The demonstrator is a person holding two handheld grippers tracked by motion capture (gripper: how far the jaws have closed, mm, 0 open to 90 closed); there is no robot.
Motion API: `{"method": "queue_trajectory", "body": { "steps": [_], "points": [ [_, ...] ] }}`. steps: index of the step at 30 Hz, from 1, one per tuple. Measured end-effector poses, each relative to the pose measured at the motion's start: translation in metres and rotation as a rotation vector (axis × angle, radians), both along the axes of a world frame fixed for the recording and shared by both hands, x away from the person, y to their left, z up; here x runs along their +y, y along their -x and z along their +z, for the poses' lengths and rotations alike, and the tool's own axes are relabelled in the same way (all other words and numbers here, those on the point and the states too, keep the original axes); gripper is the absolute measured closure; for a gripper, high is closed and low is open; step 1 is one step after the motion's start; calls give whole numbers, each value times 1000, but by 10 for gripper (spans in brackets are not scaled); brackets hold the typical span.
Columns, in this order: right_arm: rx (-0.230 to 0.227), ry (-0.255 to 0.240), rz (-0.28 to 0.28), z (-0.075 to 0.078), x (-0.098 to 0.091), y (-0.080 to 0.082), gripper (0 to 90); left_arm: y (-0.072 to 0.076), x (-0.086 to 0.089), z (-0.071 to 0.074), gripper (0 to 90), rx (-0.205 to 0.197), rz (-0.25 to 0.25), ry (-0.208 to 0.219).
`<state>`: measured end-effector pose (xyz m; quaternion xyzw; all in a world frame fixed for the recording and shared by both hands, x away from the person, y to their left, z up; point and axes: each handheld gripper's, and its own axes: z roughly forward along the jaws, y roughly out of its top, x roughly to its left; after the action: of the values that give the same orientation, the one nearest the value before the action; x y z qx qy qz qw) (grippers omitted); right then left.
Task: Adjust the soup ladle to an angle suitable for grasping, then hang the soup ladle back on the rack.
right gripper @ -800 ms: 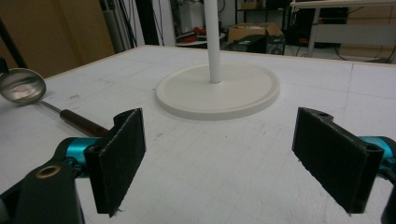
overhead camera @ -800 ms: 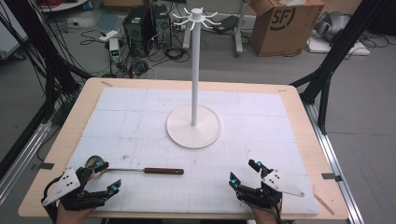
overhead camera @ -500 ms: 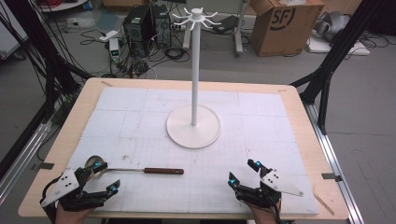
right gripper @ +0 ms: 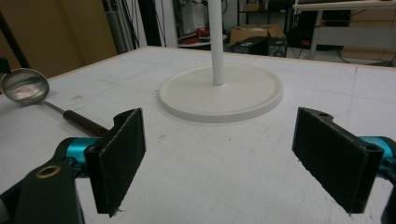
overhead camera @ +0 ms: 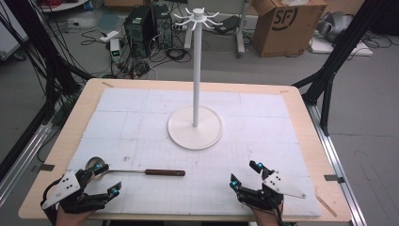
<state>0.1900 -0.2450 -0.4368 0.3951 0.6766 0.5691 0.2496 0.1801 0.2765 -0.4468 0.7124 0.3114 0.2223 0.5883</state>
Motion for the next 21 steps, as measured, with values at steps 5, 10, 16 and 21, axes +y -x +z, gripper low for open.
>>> {"method": "queue_trajectory", "body": {
  "steps": [5, 10, 16, 21],
  "points": [
    [-2, -1, 7, 0, 2, -1, 162, 1, 2, 0, 231, -5, 6, 0],
    [7, -2, 6, 0, 2, -1, 162, -2, 1, 4, 225, -11, -1, 4],
    [-2, -5, -1, 0, 1, -1, 162, -20, -13, 24, 217, -2, -97, -32],
    [1, -5, -3, 0, 1, -1, 162, -39, -26, 23, 209, 22, -159, -79]
  ]
}}
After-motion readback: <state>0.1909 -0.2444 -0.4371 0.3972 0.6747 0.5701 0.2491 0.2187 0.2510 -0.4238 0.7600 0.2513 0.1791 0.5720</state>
